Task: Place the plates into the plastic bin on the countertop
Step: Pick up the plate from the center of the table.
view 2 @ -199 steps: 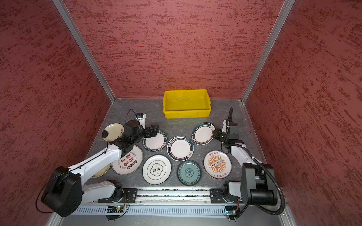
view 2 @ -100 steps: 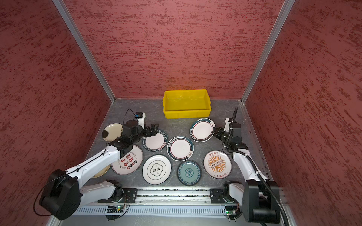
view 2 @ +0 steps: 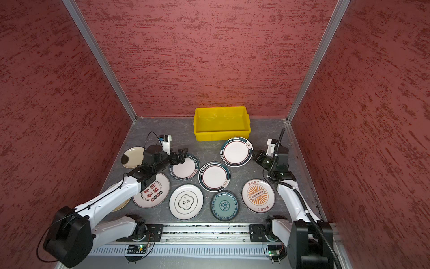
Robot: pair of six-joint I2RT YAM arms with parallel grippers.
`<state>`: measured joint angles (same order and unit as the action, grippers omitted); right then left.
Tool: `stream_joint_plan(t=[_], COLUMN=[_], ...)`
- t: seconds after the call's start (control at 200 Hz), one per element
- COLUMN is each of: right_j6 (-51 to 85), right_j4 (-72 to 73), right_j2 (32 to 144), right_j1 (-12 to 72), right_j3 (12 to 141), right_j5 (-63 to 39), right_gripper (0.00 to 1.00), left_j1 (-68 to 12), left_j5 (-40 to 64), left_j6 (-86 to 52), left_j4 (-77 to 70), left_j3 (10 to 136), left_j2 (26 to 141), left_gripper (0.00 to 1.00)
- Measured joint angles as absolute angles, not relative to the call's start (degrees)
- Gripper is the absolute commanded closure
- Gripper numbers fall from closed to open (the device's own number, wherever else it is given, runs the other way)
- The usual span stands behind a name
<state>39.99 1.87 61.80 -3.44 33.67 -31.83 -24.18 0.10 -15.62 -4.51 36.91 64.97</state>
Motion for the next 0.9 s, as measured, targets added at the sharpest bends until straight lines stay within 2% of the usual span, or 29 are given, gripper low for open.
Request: stream_joint_plan(t=[0.25,0.576,0.902], right_j6=[41.32,39.77,37.89], right_j4=[3.64,3.27,3.53], right_j2=[63.35,68.95,81.82], right_j1=[-3.42,-1.69,3.81], right_j3=[35.14,44.14,56.18], right_j5=[-33.74,-33.78,-31.0], right_gripper=[1.0,1.0,1.0], left_j1=[-24.18,-24.18,-24.18], left_j5=[-0.05,-0.08,-1.21], left_j6=[-14.72,-14.26,-12.99], left_j4=[-4.69,-4.89,-4.86], left_j3=[36.32,36.16,33.71], left_j2=[64.01,64.12,64.05], left_gripper=[0.01,0.01,0.01])
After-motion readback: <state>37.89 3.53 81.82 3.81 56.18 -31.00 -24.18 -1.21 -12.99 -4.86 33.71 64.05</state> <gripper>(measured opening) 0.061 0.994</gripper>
